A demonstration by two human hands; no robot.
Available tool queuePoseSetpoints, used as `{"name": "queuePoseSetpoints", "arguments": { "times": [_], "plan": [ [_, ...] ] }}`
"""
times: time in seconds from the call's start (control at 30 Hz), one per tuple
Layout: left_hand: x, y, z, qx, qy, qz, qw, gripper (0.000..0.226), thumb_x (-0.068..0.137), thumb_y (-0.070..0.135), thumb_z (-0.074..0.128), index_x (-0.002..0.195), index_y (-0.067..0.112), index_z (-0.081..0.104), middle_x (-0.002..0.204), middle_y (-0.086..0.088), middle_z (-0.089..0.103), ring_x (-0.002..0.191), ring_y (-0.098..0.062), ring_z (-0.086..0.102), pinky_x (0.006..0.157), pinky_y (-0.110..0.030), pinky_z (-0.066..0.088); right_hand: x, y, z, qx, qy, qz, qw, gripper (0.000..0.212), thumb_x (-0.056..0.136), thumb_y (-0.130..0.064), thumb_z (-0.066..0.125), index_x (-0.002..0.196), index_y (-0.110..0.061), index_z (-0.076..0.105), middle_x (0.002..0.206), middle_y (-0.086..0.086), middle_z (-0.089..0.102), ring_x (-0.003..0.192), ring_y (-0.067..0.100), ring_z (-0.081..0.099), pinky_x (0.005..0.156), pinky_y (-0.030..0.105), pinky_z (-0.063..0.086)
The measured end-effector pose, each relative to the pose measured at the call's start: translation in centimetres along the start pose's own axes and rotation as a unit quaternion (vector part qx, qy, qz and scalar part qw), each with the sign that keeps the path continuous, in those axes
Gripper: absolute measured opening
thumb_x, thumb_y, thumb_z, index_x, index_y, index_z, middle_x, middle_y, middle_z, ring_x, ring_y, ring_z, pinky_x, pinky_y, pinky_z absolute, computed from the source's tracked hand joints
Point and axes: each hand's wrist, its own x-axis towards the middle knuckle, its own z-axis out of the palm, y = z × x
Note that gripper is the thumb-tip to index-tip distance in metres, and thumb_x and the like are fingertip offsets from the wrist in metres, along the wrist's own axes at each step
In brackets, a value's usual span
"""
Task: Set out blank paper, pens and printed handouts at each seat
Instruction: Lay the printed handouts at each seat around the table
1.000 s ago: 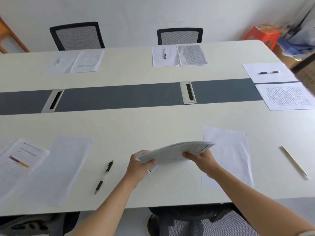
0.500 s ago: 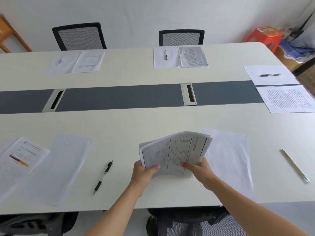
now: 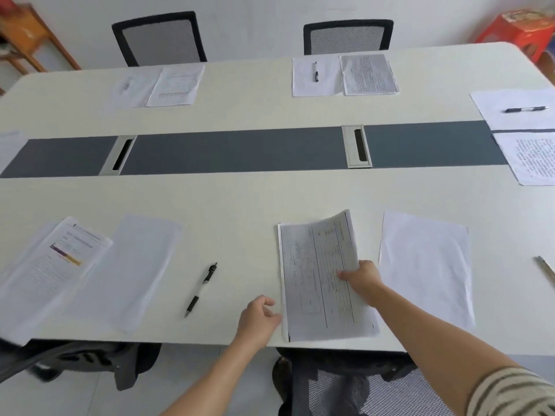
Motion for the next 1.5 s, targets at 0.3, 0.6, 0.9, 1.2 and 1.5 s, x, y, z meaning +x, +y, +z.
{"name": "queuePoseSetpoints", "arguments": {
  "times": [0.3,0.6,0.9,1.2,1.5],
  "plan": [
    [-0.3,-0.2,3.5,0.278,0.012,0.126,0.952,0.075,0.079,0.043,0.068,0.142,0.023,0.031,0.158,-0.007,0.01,0.143,-0.026,0.018,0.109,-0.036,0.036,-2.7,2.8,-4.6,-0.3,0.125,-0.087,0.942,0.048,0.089,-0.047,0.059,0.131,-0.024,0.054,0.12,-0.003,0.066,0.109,0.021,0.061,0.082,0.033,0.049],
    [1.0,-1.0,5.3,0.372,0.02,0.161,0.914,0.073,0.081,0.041,0.069,0.14,0.02,0.031,0.159,-0.018,0.006,0.148,-0.034,0.005,0.118,-0.04,0.024,-5.0,8.1,-1.7,-0.395,0.018,-0.206,0.895,0.039,0.094,-0.041,0.055,0.13,-0.027,0.056,0.14,-0.01,0.05,0.121,0.011,0.051,0.089,0.029,0.052],
    [2.0,-0.1,5.0,0.384,0.029,0.168,0.908,0.069,0.084,0.037,0.068,0.142,0.02,0.034,0.159,-0.015,0.011,0.147,-0.03,0.012,0.115,-0.037,0.028,-2.8,10.0,-7.3,-0.441,0.053,-0.109,0.889,0.068,0.092,-0.045,0.057,0.15,-0.032,0.025,0.164,0.003,0.007,0.151,0.028,0.007,0.114,0.047,0.033],
    [2.0,0.1,5.0,0.382,0.021,0.164,0.909,0.07,0.082,0.038,0.069,0.14,0.02,0.035,0.159,-0.014,0.012,0.147,-0.029,0.012,0.112,-0.036,0.032,-3.3,11.2,-7.7,-0.468,0.02,-0.159,0.869,0.067,0.092,-0.045,0.058,0.15,-0.036,0.026,0.164,-0.002,0.002,0.151,0.023,0.001,0.114,0.043,0.032],
    [1.3,1.9,5.8,0.405,0.03,0.185,0.895,0.07,0.084,0.044,0.062,0.144,0.021,0.033,0.16,-0.014,0.009,0.147,-0.03,0.011,0.115,-0.038,0.026,-3.6,11.2,-9.7,-0.422,0.056,-0.165,0.89,0.063,0.092,-0.049,0.053,0.148,-0.034,0.029,0.163,-0.001,0.012,0.15,0.021,0.012,0.112,0.041,0.034]
  ]
}}
